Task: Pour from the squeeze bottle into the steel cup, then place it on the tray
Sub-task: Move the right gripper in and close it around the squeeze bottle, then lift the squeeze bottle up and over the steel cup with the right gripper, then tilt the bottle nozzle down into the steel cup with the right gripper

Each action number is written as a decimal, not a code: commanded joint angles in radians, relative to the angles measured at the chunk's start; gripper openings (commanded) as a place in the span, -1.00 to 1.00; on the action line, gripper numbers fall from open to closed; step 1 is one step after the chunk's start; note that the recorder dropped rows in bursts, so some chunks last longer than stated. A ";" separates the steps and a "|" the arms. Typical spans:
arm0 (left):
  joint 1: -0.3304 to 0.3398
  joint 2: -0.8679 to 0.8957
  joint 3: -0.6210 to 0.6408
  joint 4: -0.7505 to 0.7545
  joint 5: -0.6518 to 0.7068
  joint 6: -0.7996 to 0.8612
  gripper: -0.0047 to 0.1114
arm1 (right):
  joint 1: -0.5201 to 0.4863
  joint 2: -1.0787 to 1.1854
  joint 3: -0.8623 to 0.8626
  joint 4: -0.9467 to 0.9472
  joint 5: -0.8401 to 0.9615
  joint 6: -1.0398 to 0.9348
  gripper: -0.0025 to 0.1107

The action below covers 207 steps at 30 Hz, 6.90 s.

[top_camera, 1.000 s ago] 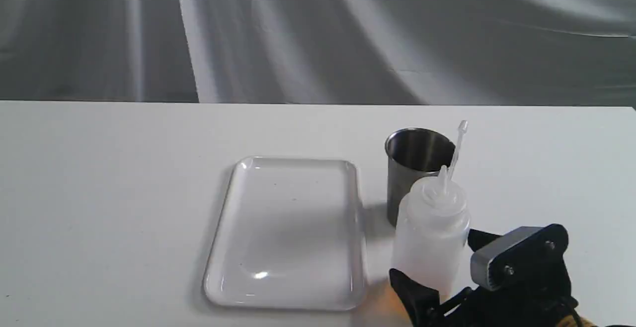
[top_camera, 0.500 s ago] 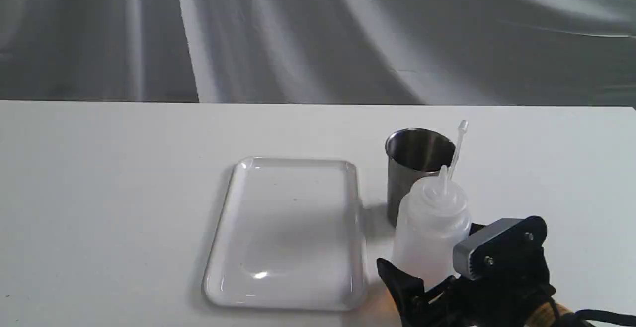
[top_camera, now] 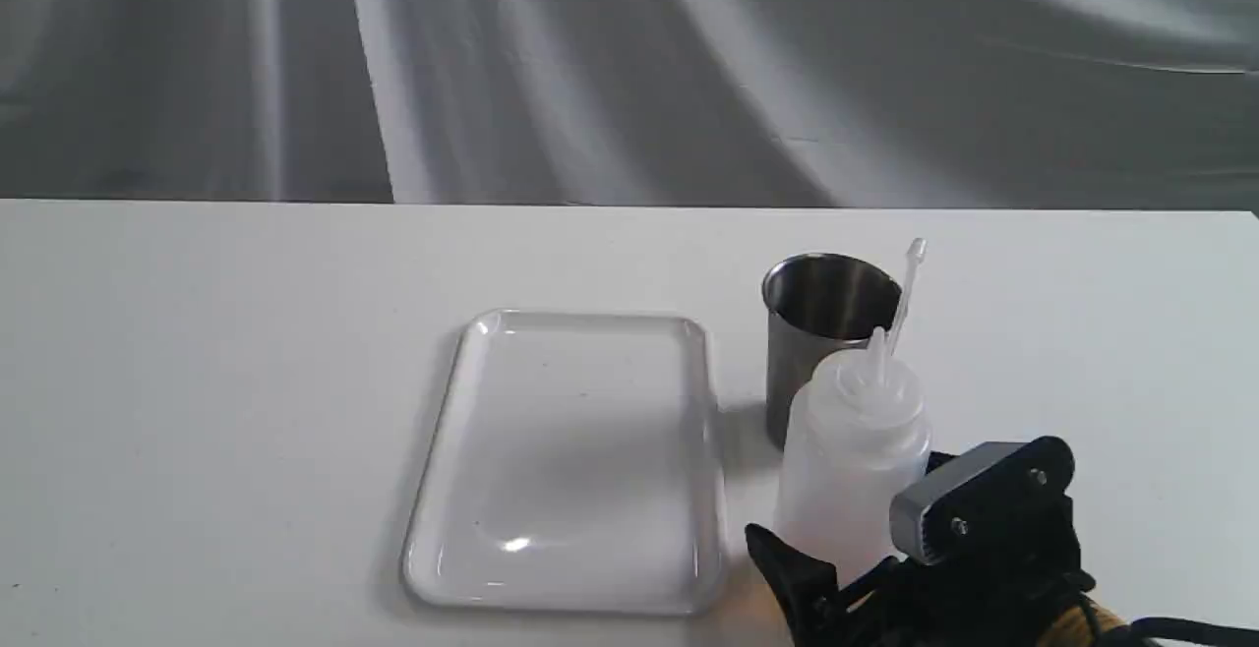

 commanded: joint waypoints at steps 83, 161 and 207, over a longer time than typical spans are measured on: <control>-0.005 -0.003 0.004 -0.001 -0.008 -0.003 -0.92 | -0.191 -0.669 -0.514 -1.446 1.596 1.125 -0.96; -0.005 -0.003 0.004 -0.001 -0.008 -0.003 -0.92 | -0.082 -0.158 -0.712 -1.665 1.993 0.427 -0.96; -0.005 -0.003 0.004 -0.001 -0.008 -0.003 -0.92 | -0.058 -0.156 -0.770 -1.665 1.958 -0.043 -0.96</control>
